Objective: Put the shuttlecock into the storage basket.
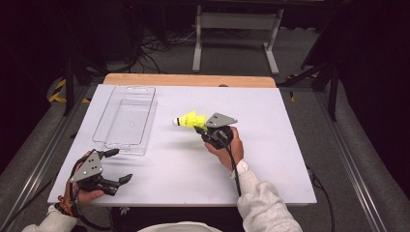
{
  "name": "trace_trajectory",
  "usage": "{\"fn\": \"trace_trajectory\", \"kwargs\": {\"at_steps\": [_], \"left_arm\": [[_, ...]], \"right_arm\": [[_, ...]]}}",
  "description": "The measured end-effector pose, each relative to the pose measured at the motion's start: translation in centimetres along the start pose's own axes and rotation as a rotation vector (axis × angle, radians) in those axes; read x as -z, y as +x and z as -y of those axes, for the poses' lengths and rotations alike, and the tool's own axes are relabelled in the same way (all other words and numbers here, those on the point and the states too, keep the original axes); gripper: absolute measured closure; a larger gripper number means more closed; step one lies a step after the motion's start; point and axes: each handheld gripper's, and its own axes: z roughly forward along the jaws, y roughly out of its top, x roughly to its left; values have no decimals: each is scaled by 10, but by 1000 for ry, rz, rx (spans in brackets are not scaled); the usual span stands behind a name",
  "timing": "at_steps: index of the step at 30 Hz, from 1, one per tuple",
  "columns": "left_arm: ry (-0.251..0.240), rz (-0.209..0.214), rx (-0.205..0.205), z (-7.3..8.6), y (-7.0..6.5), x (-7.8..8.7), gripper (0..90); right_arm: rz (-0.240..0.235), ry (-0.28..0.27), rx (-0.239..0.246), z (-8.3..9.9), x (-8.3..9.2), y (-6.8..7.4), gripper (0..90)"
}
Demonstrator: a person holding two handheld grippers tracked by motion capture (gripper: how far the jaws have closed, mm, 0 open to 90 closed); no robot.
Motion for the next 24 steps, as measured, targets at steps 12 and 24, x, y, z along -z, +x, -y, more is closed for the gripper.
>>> {"fn": "trace_trajectory", "kwargs": {"at_steps": [12,24], "left_arm": [[2,-1,3,0,-1,-2,61],[0,-1,4,0,-1,-1,61]], "right_arm": [[-7,-23,13,-12,-1,2,835],[-27,-34,21,-28,-10,7,836]]}}
